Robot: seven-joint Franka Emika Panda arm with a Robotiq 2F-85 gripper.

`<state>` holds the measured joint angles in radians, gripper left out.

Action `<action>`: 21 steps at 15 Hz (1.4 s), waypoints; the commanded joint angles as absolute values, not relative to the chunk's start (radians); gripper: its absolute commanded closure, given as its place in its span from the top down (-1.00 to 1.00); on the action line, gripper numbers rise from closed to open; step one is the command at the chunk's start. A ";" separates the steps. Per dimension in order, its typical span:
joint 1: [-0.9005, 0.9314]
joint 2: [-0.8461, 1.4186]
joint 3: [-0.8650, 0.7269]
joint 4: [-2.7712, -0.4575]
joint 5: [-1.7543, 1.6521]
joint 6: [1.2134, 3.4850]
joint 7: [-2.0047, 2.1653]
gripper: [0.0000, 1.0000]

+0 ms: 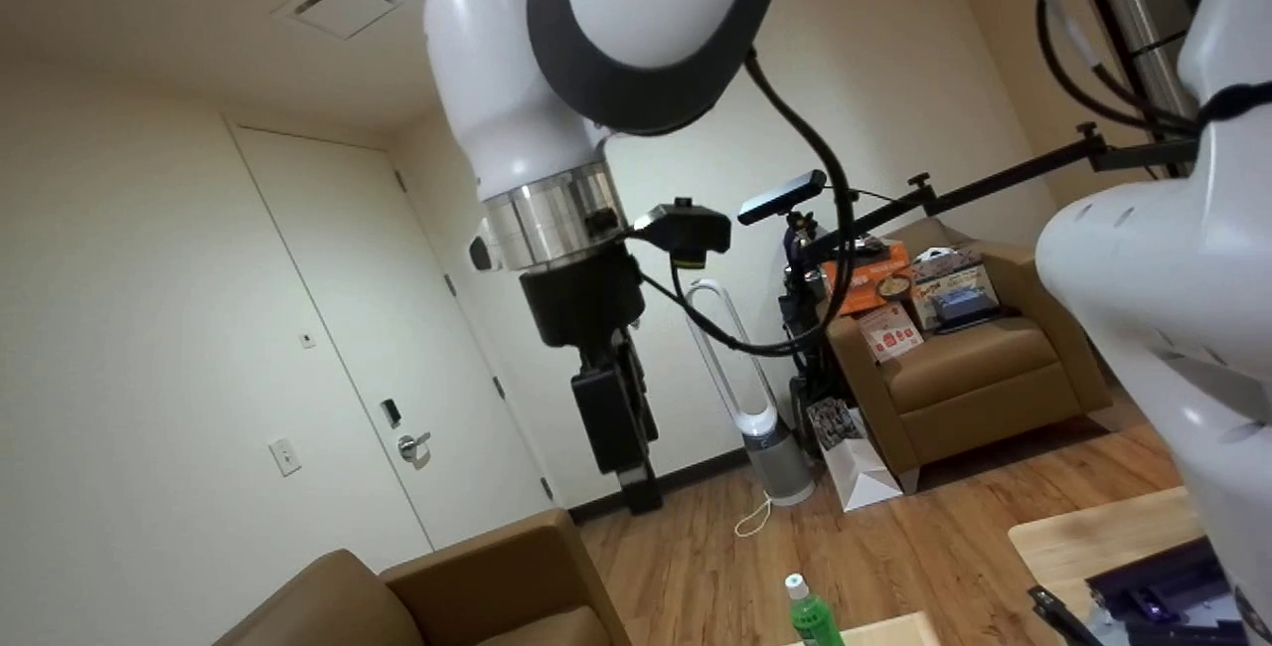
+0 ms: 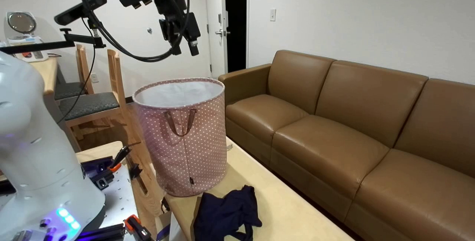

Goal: Remove the checkered shirt from the pink laundry bag

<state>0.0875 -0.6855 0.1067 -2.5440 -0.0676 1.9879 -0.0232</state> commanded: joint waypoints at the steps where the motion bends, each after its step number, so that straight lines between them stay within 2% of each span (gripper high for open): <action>1: 0.159 -0.505 0.130 -2.465 -0.043 2.013 -0.071 1.00; 5: 0.219 -0.349 0.163 -2.425 -0.010 2.042 -0.057 1.00; 12: 0.213 -0.382 0.164 -2.463 -0.018 2.071 -0.035 1.00; 21: 0.296 0.008 0.284 -2.462 0.065 2.562 0.067 1.00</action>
